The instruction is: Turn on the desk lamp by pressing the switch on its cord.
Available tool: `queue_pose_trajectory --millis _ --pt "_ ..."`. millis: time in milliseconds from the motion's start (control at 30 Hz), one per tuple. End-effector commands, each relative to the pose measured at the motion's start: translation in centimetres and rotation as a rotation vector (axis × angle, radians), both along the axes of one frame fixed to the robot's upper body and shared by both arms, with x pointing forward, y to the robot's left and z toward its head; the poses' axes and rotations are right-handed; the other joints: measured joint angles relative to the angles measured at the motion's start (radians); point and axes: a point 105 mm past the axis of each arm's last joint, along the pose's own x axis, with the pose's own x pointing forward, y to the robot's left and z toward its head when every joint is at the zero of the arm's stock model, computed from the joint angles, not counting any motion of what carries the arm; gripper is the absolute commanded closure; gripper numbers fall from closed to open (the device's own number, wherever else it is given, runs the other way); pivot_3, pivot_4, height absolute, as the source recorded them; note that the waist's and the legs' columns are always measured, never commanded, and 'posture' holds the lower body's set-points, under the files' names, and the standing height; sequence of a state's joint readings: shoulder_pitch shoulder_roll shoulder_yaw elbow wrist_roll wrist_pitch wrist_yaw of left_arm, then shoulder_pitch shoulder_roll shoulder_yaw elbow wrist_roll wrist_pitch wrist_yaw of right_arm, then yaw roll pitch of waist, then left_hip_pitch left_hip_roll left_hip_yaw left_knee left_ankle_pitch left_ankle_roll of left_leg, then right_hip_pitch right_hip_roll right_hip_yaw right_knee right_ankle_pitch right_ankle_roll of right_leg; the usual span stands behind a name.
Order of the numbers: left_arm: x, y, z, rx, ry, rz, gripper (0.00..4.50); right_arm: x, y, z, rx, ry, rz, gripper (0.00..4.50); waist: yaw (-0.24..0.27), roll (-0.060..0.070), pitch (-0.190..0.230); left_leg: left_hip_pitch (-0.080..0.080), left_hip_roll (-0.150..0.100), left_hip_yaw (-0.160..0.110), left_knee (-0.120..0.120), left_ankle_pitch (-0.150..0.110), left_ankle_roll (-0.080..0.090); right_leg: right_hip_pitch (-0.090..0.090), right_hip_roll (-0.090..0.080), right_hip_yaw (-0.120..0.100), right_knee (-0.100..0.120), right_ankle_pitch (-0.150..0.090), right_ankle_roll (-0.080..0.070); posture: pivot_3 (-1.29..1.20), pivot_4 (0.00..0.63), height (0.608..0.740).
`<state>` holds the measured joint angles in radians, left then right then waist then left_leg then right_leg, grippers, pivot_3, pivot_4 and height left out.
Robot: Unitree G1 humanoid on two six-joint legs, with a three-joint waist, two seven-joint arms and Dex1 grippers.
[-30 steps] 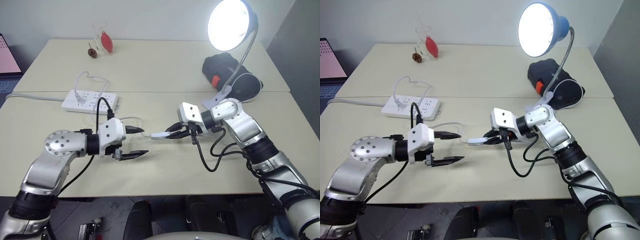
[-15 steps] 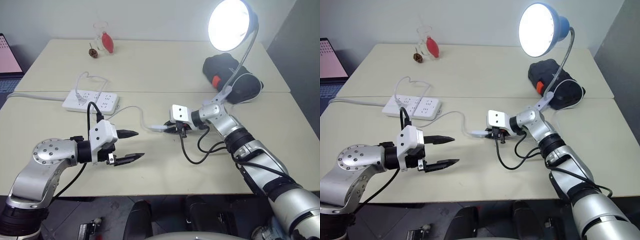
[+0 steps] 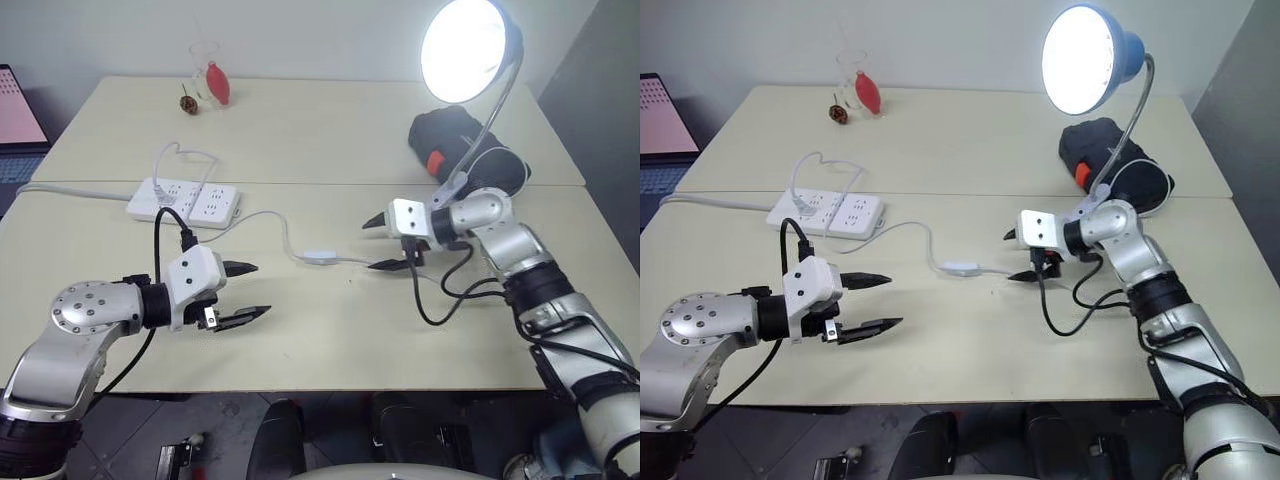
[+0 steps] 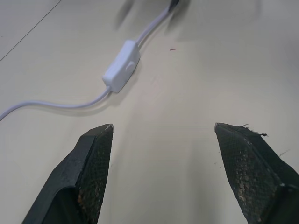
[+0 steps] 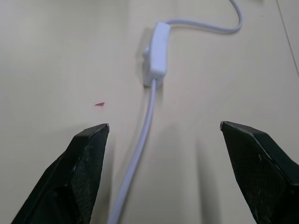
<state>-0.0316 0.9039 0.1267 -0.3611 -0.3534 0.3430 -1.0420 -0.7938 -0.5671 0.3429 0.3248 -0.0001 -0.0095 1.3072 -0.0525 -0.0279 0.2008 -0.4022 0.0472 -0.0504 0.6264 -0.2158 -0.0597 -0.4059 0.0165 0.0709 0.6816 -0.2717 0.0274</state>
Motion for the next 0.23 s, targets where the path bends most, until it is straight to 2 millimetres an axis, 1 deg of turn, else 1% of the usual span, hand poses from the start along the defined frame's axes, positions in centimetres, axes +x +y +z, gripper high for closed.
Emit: queue_pose_trajectory --millis 33,133,233 --pt "0.1 0.8 1.6 0.039 -0.061 0.026 0.9 -1.9 -1.2 3.6 0.088 -0.026 -0.007 0.57 0.0 0.0 0.0 0.0 0.0 0.0 0.0 0.0 0.0 0.0 0.0 0.0 0.0 0.0 0.0 0.0 0.15 0.74" --pt "-0.2 1.2 1.8 0.036 -0.049 0.028 0.9 -3.6 -1.5 4.6 0.152 0.007 -0.018 0.57 -0.002 0.0 0.0 0.001 0.0 0.0 0.0 0.0 0.0 0.0 0.0 0.0 0.0 0.0 0.0 0.0 0.15 0.74" --pt "-0.4 1.2 1.9 0.025 -0.041 0.02 0.9 -5.1 -1.8 5.0 0.179 0.036 -0.027 0.57 -0.003 0.0 0.0 0.001 0.0 0.0 0.0 0.0 0.0 0.0 0.0 0.0 0.0 0.0 0.0 0.0 0.15 0.74"
